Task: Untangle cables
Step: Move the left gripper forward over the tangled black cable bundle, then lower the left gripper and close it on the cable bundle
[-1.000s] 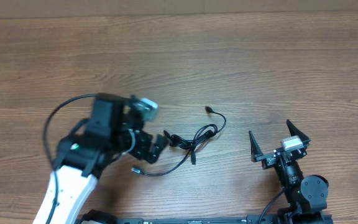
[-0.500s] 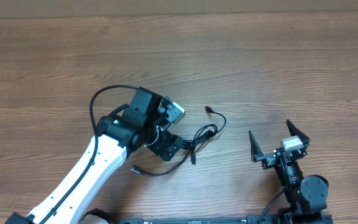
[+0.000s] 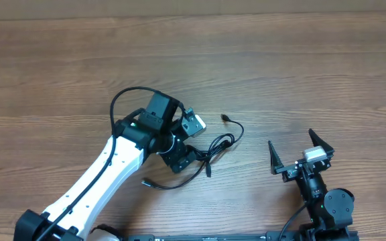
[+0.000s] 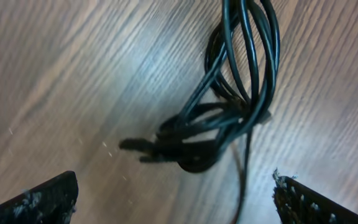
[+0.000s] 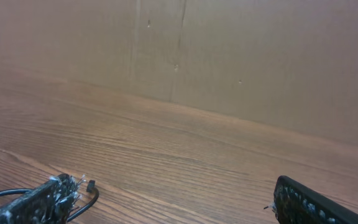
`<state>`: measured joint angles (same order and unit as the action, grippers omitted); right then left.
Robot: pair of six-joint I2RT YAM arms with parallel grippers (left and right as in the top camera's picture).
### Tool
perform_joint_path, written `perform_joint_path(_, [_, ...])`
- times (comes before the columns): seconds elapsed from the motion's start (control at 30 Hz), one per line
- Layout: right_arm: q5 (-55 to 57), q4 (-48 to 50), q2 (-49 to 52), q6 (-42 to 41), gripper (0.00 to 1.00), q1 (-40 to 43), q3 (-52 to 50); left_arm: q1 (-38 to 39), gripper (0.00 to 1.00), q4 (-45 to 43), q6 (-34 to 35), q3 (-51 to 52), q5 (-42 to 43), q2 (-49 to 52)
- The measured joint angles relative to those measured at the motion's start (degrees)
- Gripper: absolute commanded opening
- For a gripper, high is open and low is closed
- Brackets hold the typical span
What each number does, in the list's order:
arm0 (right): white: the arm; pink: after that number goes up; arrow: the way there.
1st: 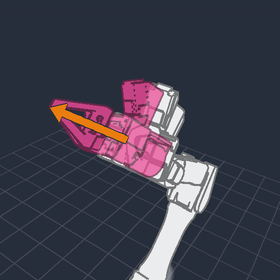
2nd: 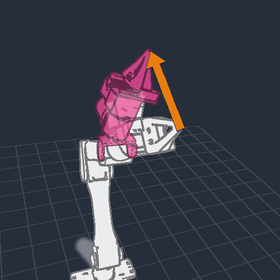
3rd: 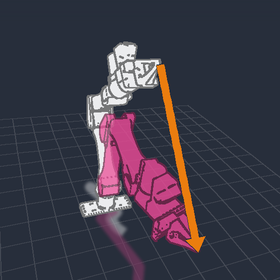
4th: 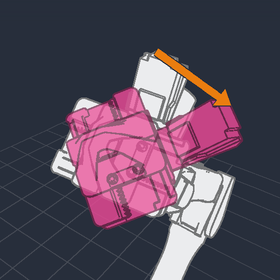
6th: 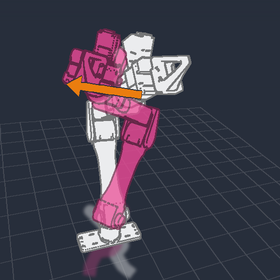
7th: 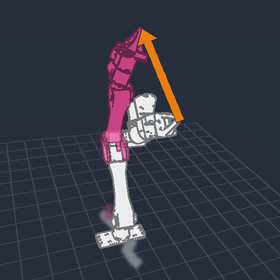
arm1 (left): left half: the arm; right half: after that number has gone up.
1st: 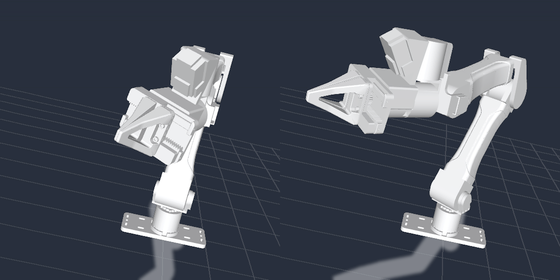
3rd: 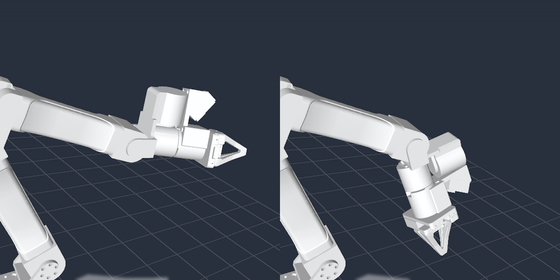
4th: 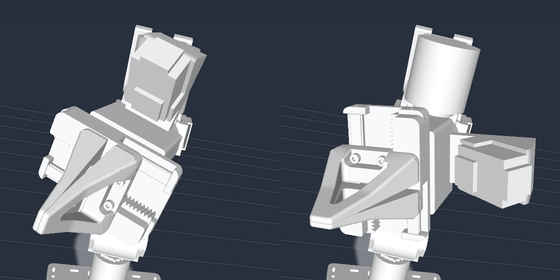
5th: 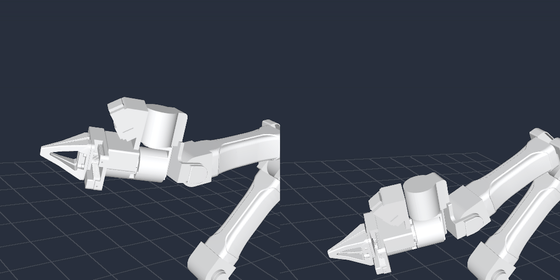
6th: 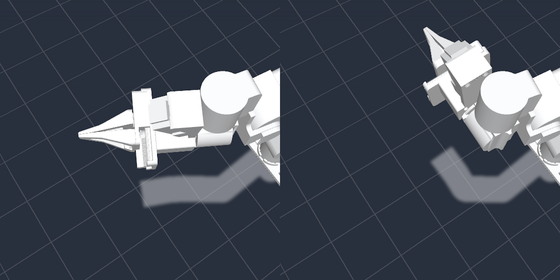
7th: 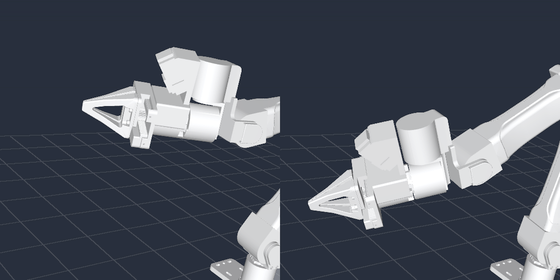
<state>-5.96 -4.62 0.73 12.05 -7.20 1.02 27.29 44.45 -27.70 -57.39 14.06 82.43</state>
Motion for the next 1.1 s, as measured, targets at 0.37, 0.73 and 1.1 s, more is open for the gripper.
perform_joint_path(0.37, [-0.02,0.04,0.00,0.00,1.00,0.00,0.00,-0.07,0.99,-1.75,-8.17,-0.15,4.31,5.60])
perform_joint_path(0.73, [-0.02,0.02,0.00,0.02,1.00,0.00,0.00,-0.79,0.99,13.40,-16.94,-13.05,10.71,14.08])
perform_joint_path(1.1, [-0.02,0.02,0.00,0.02,1.00,0.00,0.00,-0.81,1.00,18.53,-23.63,-21.90,11.28,23.67])
